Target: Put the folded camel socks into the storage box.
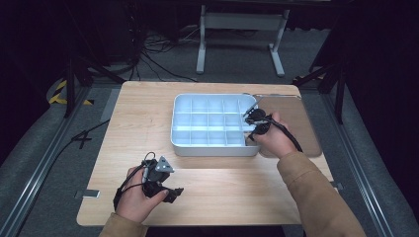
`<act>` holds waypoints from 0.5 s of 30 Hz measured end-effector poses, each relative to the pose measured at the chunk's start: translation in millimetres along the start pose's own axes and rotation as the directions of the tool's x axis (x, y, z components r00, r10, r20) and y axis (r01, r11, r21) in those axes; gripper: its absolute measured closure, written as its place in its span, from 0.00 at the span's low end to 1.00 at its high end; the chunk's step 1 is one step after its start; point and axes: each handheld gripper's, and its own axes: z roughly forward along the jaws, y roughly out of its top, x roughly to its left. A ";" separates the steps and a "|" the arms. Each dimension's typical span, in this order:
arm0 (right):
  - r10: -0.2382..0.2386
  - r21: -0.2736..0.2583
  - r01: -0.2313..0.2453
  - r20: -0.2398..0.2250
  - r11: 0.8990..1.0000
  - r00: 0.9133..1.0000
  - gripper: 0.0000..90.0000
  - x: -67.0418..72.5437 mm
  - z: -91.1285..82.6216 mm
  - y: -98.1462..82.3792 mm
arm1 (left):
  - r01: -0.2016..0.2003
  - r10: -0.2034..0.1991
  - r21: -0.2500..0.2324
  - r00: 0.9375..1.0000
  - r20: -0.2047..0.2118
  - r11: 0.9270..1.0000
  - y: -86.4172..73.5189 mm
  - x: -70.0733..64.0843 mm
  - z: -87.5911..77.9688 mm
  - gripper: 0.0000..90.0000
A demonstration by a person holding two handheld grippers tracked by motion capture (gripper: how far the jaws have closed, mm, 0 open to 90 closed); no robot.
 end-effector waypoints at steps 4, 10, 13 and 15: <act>0.018 0.035 -0.019 0.010 0.999 1.000 0.92 1.4 20.8 0.8 | 0.000 0.000 -0.004 1.000 0.000 1.000 -0.2 -0.3 1.2 0.29; 0.028 0.026 -0.028 -0.004 0.999 1.000 0.92 -0.7 20.5 -1.1 | 0.002 -0.002 -0.003 1.000 0.003 1.000 -0.1 -0.3 -0.1 0.29; 0.024 -0.005 -0.024 -0.005 1.000 1.000 0.84 -0.3 12.3 -5.5 | 0.008 -0.008 -0.011 1.000 0.003 1.000 0.5 1.0 -1.0 0.29; 0.024 -0.025 -0.024 -0.005 0.999 1.000 0.80 0.1 5.9 -7.6 | 0.006 -0.006 -0.009 1.000 0.006 1.000 0.5 1.8 -0.8 0.29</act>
